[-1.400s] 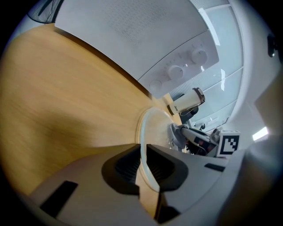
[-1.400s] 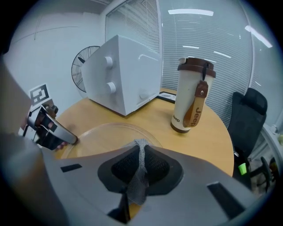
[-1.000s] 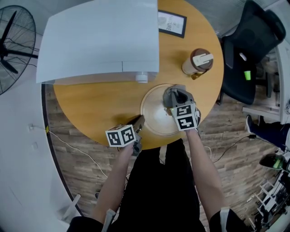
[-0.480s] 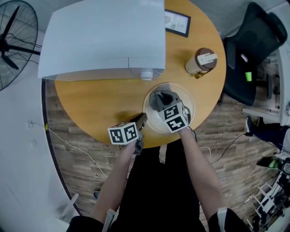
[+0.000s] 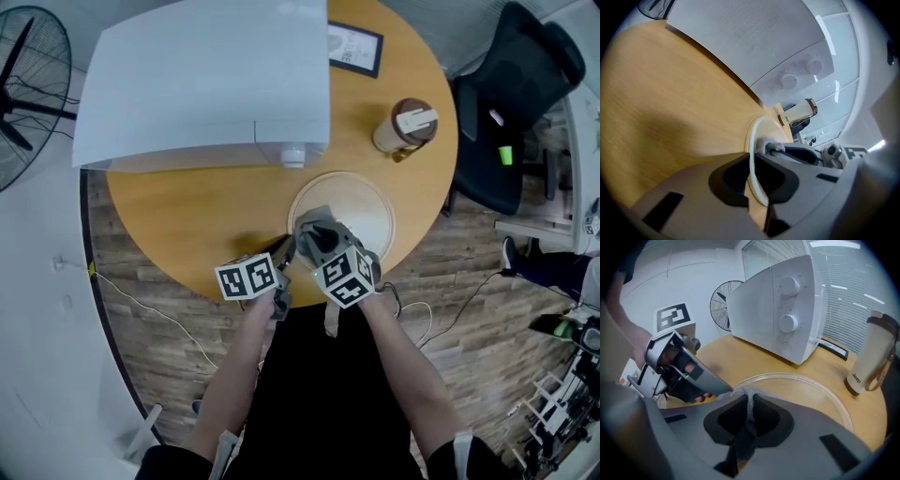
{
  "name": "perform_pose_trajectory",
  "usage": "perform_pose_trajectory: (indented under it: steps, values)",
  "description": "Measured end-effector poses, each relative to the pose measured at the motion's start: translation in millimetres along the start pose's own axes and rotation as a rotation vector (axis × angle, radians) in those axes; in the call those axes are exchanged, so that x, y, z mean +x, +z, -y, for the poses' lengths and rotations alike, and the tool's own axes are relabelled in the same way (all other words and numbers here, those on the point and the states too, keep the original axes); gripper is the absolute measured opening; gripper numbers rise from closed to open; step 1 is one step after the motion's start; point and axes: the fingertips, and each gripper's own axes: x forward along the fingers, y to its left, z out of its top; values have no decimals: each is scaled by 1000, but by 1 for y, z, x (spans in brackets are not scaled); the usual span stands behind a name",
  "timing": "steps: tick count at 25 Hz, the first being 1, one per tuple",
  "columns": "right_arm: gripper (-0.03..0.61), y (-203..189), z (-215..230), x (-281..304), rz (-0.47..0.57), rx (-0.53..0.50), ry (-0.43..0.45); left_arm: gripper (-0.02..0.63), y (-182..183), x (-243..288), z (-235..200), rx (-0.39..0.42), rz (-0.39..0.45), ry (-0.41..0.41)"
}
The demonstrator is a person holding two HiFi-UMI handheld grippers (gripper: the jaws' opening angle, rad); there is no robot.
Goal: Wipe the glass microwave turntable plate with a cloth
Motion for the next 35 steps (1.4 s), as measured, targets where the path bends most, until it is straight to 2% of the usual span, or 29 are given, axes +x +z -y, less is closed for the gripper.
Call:
perform_pose_trajectory:
  steps: [10,16,24,29,35]
  values:
    - [40,-45,-37,-33,-28,-17,68,28,1,0,0,-9,20,16]
    - [40,-72,-35,-54,-45,-3,57,28,1,0,-1,-9,19,15]
    - [43,-98,13,-81,-30,103,-50,26,1,0,0,-16,13,5]
    - [44,-102,52,-91,-8,177,-111,26,0,0,0,-18,11,3]
    - [48,-93,110,-90,34,312,-218,26,0,1,0,-17,9,0]
